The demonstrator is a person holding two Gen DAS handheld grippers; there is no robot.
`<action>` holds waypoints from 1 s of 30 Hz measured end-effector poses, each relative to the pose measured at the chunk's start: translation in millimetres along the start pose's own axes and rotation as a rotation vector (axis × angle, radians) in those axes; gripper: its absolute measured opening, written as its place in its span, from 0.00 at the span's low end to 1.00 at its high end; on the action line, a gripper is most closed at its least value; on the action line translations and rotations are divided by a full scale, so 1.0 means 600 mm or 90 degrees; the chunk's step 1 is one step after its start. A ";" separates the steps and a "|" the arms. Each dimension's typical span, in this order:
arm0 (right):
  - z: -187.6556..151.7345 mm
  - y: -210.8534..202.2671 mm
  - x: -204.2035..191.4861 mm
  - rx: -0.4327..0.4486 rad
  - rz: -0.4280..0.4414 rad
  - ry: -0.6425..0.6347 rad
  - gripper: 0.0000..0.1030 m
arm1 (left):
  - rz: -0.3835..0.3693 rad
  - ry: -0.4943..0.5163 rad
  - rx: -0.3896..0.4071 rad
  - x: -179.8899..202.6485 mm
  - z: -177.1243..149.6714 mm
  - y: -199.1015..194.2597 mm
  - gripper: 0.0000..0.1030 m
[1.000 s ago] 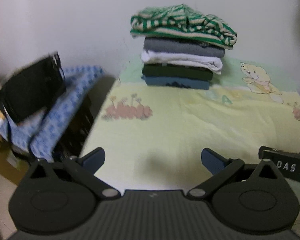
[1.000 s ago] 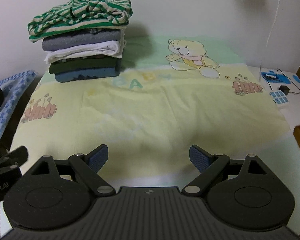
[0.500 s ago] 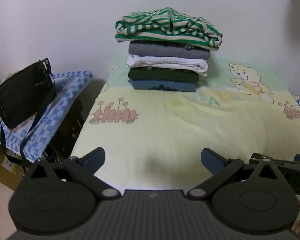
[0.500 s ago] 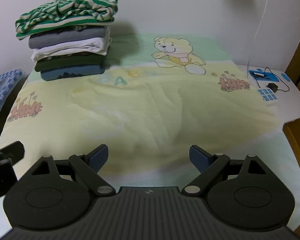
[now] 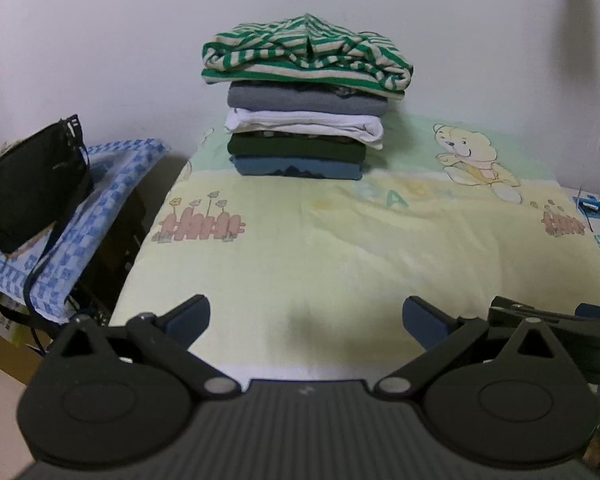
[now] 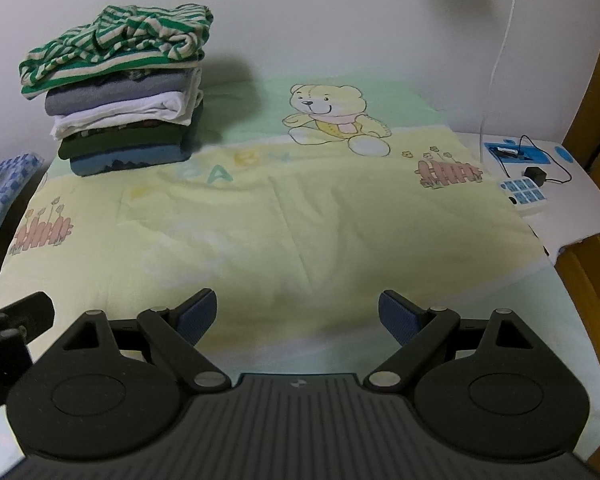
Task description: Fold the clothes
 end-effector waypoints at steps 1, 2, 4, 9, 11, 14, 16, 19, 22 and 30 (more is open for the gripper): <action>0.000 0.001 0.002 -0.002 0.004 0.002 0.88 | 0.007 0.002 0.000 0.001 -0.001 0.000 0.99; -0.001 0.002 0.003 -0.003 0.007 0.003 0.88 | 0.016 0.006 -0.002 0.001 -0.002 0.001 0.99; -0.002 0.003 0.004 -0.005 0.013 0.005 0.88 | 0.024 0.017 -0.016 0.004 -0.005 0.005 0.99; -0.003 0.004 -0.005 -0.006 0.019 -0.005 0.88 | 0.003 0.023 -0.047 0.006 -0.014 0.011 0.99; -0.003 0.005 -0.007 -0.007 0.020 -0.009 0.88 | 0.002 0.017 -0.050 0.003 -0.016 0.011 0.99; -0.003 0.006 -0.009 -0.009 0.022 -0.011 0.88 | 0.022 -0.002 -0.041 -0.007 -0.015 0.008 0.99; -0.003 0.007 -0.010 -0.010 0.024 -0.012 0.88 | 0.034 -0.001 -0.033 -0.010 -0.013 0.005 0.99; -0.002 0.006 -0.010 -0.008 0.024 -0.014 0.88 | 0.016 -0.005 -0.047 -0.011 -0.012 0.008 0.99; -0.001 0.002 -0.012 -0.007 0.023 -0.015 0.88 | -0.006 -0.011 -0.066 -0.011 -0.012 0.014 0.99; 0.001 0.001 -0.016 -0.011 0.022 -0.006 0.88 | 0.013 -0.035 -0.090 -0.028 -0.012 0.027 0.99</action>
Point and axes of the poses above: each gripper's, at about its wrist camera, not at the fingertips, and y roughly the way its jaws point, x to its right, z to its top, the point moved 6 cm from there along y, roughly the way its jaws point, and after that the axes turned 3 degrees about -x, right-handed, at the moved point
